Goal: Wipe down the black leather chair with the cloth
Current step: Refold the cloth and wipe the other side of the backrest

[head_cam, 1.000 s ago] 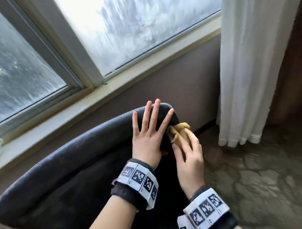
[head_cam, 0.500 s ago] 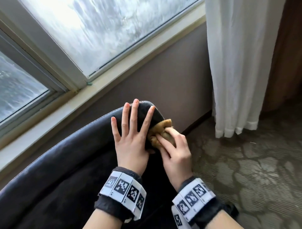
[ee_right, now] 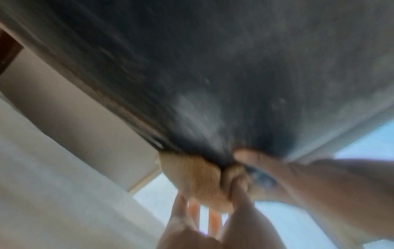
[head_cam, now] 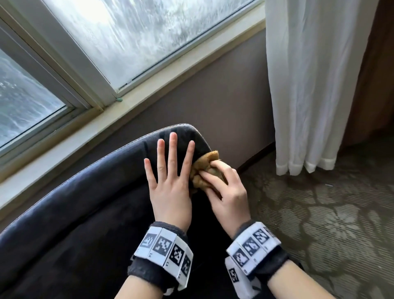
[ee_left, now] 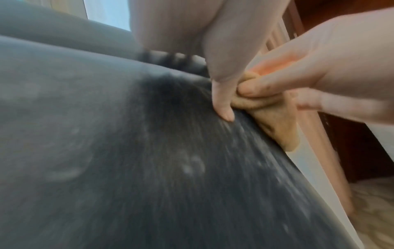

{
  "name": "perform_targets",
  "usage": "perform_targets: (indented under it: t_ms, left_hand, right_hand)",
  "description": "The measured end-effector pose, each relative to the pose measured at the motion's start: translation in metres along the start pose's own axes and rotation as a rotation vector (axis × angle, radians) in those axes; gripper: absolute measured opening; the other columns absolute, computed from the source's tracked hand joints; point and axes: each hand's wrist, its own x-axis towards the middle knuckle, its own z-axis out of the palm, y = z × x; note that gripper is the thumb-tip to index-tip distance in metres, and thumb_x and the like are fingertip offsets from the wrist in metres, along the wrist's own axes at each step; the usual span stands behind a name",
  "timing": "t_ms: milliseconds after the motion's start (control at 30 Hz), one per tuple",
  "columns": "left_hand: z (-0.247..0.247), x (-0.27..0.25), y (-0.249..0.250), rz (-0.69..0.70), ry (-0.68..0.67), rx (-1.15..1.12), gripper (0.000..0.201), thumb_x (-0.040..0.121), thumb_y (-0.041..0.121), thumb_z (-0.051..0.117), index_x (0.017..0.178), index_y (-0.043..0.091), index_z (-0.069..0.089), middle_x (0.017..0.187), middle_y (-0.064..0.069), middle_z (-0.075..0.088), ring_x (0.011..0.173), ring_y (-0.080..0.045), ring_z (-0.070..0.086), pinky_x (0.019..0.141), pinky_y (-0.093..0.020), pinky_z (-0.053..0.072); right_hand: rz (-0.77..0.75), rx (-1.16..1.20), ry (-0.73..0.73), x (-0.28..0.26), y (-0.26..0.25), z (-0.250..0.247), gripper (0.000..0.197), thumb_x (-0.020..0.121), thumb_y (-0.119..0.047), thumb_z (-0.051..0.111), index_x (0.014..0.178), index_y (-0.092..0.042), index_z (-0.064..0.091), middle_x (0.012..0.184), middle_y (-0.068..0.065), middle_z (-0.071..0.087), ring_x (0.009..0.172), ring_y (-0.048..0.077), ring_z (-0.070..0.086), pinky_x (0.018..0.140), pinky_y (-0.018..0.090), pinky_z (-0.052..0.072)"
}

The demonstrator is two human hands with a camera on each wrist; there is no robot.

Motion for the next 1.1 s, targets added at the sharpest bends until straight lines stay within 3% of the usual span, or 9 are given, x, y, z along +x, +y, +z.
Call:
perform_targets:
  t_ms: [100, 233, 400, 500, 633, 733, 833, 967, 1100]
  left_hand:
    - [0.014, -0.026, -0.003, 0.008, 0.005, -0.006, 0.079, 0.083, 0.033, 0.058, 0.147, 0.03, 0.011, 0.156, 0.001, -0.01, 0.144, -0.021, -0.007, 0.114, -0.048, 0.001]
    - [0.022, -0.038, -0.003, -0.012, -0.094, 0.024, 0.112, 0.06, 0.055, 0.074, 0.148, 0.027, 0.01, 0.157, 0.0, -0.004, 0.144, -0.023, 0.0, 0.115, -0.049, -0.003]
    - [0.025, -0.039, 0.004, -0.069, -0.103, 0.019, 0.122, 0.054, 0.052, 0.079, 0.148, 0.027, 0.005, 0.156, 0.002, -0.013, 0.144, -0.023, -0.005, 0.114, -0.049, -0.009]
    - [0.028, -0.039, 0.006, -0.087, -0.085, 0.021, 0.119, 0.058, 0.048, 0.078, 0.148, 0.028, 0.002, 0.155, 0.003, -0.015, 0.144, -0.022, -0.009, 0.114, -0.048, -0.011]
    - [0.031, -0.037, 0.005, -0.098, -0.08, 0.015, 0.121, 0.056, 0.047, 0.08, 0.148, 0.028, 0.002, 0.155, 0.003, -0.015, 0.144, -0.021, -0.01, 0.114, -0.048, -0.01]
    - [0.031, -0.038, 0.007, -0.107, -0.108, 0.016, 0.123, 0.055, 0.048, 0.08, 0.148, 0.028, 0.001, 0.155, 0.003, -0.014, 0.143, -0.022, -0.01, 0.114, -0.048, -0.011]
    - [0.03, -0.038, 0.011, -0.136, -0.111, 0.004, 0.126, 0.055, 0.045, 0.082, 0.147, 0.027, -0.002, 0.155, 0.002, -0.016, 0.143, -0.023, -0.013, 0.113, -0.049, -0.012]
    - [0.03, -0.053, 0.026, -0.15, -0.076, -0.054, 0.117, 0.061, 0.031, 0.082, 0.148, 0.018, 0.004, 0.155, -0.004, -0.015, 0.143, -0.026, -0.011, 0.114, -0.048, -0.009]
    - [0.046, -0.065, 0.039, -0.078, -0.064, -0.087, 0.101, 0.07, 0.032, 0.069, 0.148, 0.011, 0.007, 0.156, -0.005, -0.011, 0.144, -0.024, -0.01, 0.114, -0.046, -0.009]
  right_hand:
    - [-0.057, -0.027, -0.046, -0.022, 0.022, 0.01, 0.013, 0.086, -0.011, 0.053, 0.093, -0.014, 0.065, 0.115, 0.006, 0.054, 0.098, 0.023, 0.054, 0.092, 0.035, 0.047]
    - [-0.037, -0.012, -0.204, -0.053, 0.055, -0.014, 0.012, 0.083, -0.008, 0.053, 0.089, -0.01, 0.063, 0.11, 0.009, 0.059, 0.092, 0.019, 0.057, 0.084, 0.033, 0.049]
    - [0.093, -0.017, -0.135, -0.041, 0.045, -0.041, 0.017, 0.078, -0.007, 0.063, 0.092, -0.01, 0.072, 0.103, 0.005, 0.065, 0.093, 0.018, 0.062, 0.087, 0.029, 0.05]
    - [0.027, 0.022, -0.063, -0.023, 0.022, -0.02, 0.02, 0.082, -0.011, 0.059, 0.097, -0.01, 0.071, 0.11, 0.008, 0.062, 0.102, 0.016, 0.057, 0.098, 0.024, 0.043]
    - [-0.045, 0.009, -0.088, -0.035, 0.037, 0.004, 0.014, 0.082, -0.006, 0.057, 0.092, -0.009, 0.066, 0.112, 0.009, 0.058, 0.096, 0.021, 0.055, 0.096, 0.021, 0.043]
    - [-0.041, -0.038, -0.232, -0.064, 0.066, -0.014, 0.011, 0.081, -0.003, 0.057, 0.088, -0.008, 0.064, 0.107, 0.015, 0.063, 0.092, 0.019, 0.056, 0.088, 0.025, 0.048]
    - [0.013, -0.13, -0.421, -0.086, 0.089, -0.043, 0.018, 0.072, -0.002, 0.062, 0.085, -0.014, 0.062, 0.107, -0.002, 0.057, 0.086, 0.015, 0.055, 0.077, 0.03, 0.048]
    - [0.203, -0.105, -0.188, -0.068, 0.079, -0.067, 0.02, 0.077, -0.012, 0.056, 0.09, -0.014, 0.071, 0.102, -0.001, 0.062, 0.091, 0.014, 0.059, 0.091, 0.013, 0.042]
    - [0.116, 0.039, -0.125, -0.028, 0.038, -0.033, 0.021, 0.078, -0.005, 0.063, 0.097, -0.007, 0.071, 0.107, 0.008, 0.065, 0.102, 0.012, 0.058, 0.098, 0.019, 0.043]
